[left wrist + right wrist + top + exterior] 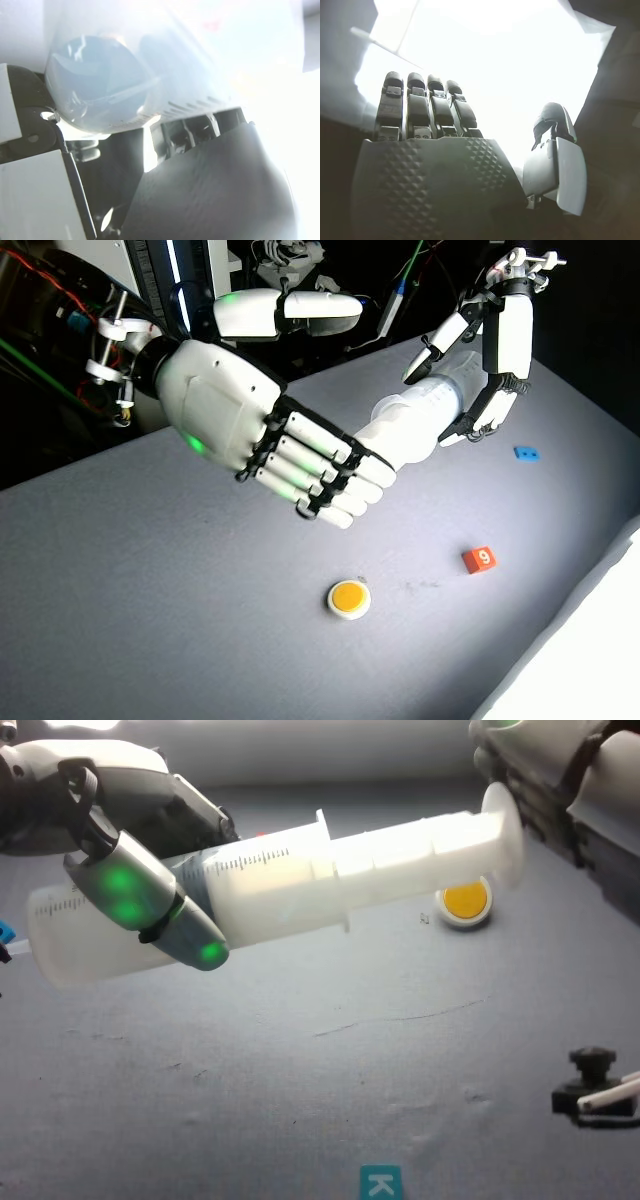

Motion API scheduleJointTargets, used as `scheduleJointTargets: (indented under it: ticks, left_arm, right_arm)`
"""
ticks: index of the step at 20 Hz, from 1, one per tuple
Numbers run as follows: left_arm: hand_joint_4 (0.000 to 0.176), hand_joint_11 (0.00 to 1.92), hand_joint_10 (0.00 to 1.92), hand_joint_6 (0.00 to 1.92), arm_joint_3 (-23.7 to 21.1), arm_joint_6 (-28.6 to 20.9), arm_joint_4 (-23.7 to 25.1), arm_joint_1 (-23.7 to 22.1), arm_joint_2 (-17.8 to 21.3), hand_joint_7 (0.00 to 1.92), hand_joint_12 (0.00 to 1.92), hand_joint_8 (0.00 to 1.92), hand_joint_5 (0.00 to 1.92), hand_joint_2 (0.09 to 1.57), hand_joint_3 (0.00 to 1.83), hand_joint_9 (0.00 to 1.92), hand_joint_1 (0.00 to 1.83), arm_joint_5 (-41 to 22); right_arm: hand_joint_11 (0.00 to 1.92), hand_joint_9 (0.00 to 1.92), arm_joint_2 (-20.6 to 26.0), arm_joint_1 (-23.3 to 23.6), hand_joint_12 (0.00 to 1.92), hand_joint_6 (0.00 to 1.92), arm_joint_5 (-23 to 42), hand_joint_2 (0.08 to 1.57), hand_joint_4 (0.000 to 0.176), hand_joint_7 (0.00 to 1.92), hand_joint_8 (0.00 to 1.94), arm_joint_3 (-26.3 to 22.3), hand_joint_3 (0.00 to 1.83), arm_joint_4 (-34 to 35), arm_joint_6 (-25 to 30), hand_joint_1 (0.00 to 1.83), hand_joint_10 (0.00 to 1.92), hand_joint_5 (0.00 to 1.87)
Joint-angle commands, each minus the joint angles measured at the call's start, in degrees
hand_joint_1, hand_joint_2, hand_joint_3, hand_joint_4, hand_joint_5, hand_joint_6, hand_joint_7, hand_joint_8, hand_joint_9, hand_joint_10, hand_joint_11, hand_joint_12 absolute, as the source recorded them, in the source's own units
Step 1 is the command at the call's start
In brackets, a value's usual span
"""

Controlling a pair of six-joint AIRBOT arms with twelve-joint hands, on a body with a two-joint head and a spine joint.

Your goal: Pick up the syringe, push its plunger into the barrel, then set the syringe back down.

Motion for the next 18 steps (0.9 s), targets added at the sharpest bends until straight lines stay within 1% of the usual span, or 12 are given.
scheduleJointTargets:
  ticks: [1,2,5,7,8,10,12,14,15,18]
  left_arm:
    - [0.0,0.53,1.26,1.38,-0.1,-0.9,-0.7,-1.1,0.2,0.98,1.37,0.84,0.81,1.15,0.0,0.83,1.36,-6.5]
    - [0.0,0.54,1.24,1.35,-0.1,-0.9,-0.7,-1.2,0.2,0.99,1.36,0.84,0.82,1.15,0.0,0.84,1.36,-6.5]
    - [0.0,0.52,1.21,1.38,-0.2,-0.9,-0.7,-1.2,0.2,0.98,1.34,0.88,0.82,1.15,0.0,0.83,1.36,-6.4]
    - [0.0,0.51,1.21,1.35,-0.2,-0.9,-0.7,-1.3,0.2,0.99,1.35,0.88,0.83,1.14,0.0,0.83,1.36,-6.4]
    - [0.0,0.49,1.21,1.39,-0.2,-0.9,-0.7,-1.3,0.2,0.99,1.38,0.87,0.82,1.15,0.0,0.82,1.36,-6.4]
    - [0.0,0.5,1.22,1.38,-0.2,-0.9,-0.7,-1.3,0.2,0.98,1.39,0.87,0.83,1.15,0.0,0.82,1.36,-6.3]
    - [0.0,0.5,1.23,1.43,-0.2,-0.9,-0.7,-1.3,0.2,0.96,1.37,0.88,0.81,1.16,0.0,0.8,1.35,-6.3]
    - [0.0,0.54,1.19,1.37,-0.3,-0.9,-0.7,-1.4,0.2,1.01,1.33,0.79,0.84,1.14,0.0,0.85,1.36,-6.2]
    - [0.0,0.56,1.18,1.36,-0.2,-0.9,-0.7,-1.4,0.2,1.02,1.33,0.78,0.84,1.14,0.0,0.86,1.36,-6.2]
    - [0.0,0.56,1.19,1.4,-0.2,-0.9,-0.7,-1.4,0.2,0.99,1.34,0.84,0.83,1.15,0.0,0.83,1.36,-6.0]
  right_arm:
    - [0.0,0.0,-0.5,0.8,0.0,0.0,3.7,1.02,0.0,0.0,0.0,-0.5,0.0,-2.3,-0.1,0.0,0.0,0.0]
    - [0.0,0.0,-1.3,0.9,0.0,0.0,3.7,1.02,0.0,0.0,0.0,-0.7,0.0,-1.8,-0.2,0.0,0.0,0.0]
    - [0.0,0.0,-3.6,1.6,0.0,0.0,3.7,1.03,0.0,0.0,0.0,-1.4,0.0,-0.4,-0.2,0.0,0.0,0.0]
    - [0.0,0.0,-4.4,2.4,0.0,0.0,3.5,1.02,0.0,0.0,0.0,-2.3,0.0,0.7,-0.2,0.0,0.0,0.0]
    - [0.0,0.0,-4.7,2.9,0.0,0.0,3.2,1.03,0.0,0.0,0.0,-3.1,0.0,1.5,-0.2,0.0,0.0,0.0]
    - [0.0,0.0,-5.2,4.0,0.0,0.0,2.9,1.03,0.0,0.0,0.0,-4.6,0.0,2.9,-0.2,0.0,0.0,0.0]
    - [0.0,0.0,-6.1,4.6,0.0,0.0,2.9,1.04,0.0,0.0,0.0,-5.7,0.0,3.8,-0.3,0.0,0.0,0.0]
    - [0.0,0.0,-7.5,4.6,0.0,0.0,2.9,1.04,0.0,0.0,0.0,-5.9,0.0,4.0,-0.7,0.0,0.0,0.0]
    - [0.0,0.0,-8.4,4.5,0.0,0.0,2.9,1.04,0.0,0.0,0.0,-5.9,0.0,4.1,-1.0,0.0,0.0,0.0]
    - [0.0,0.0,-11.5,3.8,0.0,0.0,2.9,1.04,0.0,0.0,0.0,-5.9,0.0,4.1,-1.8,0.0,0.0,0.0]
